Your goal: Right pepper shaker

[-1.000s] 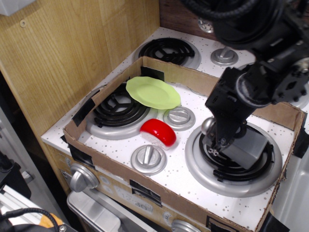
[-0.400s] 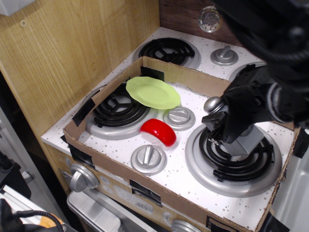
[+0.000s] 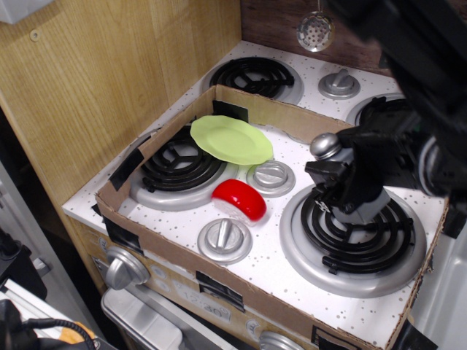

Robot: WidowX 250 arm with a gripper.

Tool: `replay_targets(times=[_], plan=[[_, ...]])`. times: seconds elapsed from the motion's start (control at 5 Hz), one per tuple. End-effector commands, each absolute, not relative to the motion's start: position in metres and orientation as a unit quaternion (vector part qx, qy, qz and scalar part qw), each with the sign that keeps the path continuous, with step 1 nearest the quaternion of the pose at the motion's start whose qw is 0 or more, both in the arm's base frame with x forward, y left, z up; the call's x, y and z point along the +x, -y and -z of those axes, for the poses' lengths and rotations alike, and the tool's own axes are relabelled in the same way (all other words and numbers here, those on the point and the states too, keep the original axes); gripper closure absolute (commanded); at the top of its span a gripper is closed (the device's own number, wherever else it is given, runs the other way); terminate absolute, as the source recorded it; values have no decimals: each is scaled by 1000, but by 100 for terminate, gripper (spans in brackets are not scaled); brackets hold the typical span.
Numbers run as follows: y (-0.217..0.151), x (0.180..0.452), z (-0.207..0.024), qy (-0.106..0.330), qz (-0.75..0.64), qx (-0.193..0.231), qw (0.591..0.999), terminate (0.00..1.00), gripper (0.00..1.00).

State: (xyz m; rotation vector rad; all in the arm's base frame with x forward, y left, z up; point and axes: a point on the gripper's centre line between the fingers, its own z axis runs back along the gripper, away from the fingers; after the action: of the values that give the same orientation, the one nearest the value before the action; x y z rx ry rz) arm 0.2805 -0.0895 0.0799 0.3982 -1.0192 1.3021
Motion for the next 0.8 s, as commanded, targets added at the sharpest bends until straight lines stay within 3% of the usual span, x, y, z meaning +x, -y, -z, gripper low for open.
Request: replay_targets(times=[0.0, 0.2, 0.6], plan=[[100, 281, -67, 474, -569, 183, 647, 0, 100], [100, 283, -54, 484, -555, 184, 651, 0, 100], [101, 277, -57, 606, -497, 202, 588, 0, 100]])
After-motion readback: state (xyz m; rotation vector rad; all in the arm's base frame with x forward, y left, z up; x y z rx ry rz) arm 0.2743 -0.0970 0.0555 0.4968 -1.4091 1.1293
